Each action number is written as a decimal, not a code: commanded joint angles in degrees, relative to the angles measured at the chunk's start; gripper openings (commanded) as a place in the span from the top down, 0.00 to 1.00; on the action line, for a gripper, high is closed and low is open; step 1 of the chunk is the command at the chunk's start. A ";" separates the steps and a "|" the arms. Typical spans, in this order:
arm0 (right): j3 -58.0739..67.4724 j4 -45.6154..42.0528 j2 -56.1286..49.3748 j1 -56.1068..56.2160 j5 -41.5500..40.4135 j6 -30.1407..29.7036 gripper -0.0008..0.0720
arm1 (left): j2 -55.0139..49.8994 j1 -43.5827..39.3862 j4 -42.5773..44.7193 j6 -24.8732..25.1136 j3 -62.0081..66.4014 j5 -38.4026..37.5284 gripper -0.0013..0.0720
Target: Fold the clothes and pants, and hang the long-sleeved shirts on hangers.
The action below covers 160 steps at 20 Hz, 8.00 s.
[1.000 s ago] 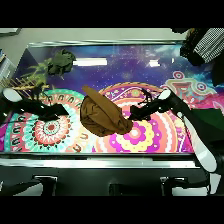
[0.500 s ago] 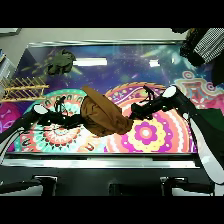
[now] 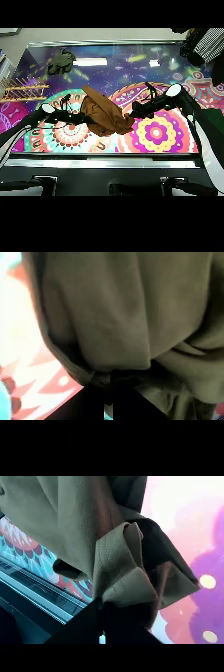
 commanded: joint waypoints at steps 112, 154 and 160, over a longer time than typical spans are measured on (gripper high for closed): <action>41.55 -9.22 8.09 -19.04 10.93 17.86 0.95 | 19.02 17.11 26.84 -26.97 35.23 -27.96 0.96; -35.34 8.48 8.37 -10.80 -18.34 -11.61 0.43 | -16.83 14.25 23.87 -22.32 36.41 -26.80 0.96; -27.71 3.50 9.84 -10.58 -15.82 -6.95 0.95 | -16.72 14.99 23.85 -22.32 36.44 -29.24 0.96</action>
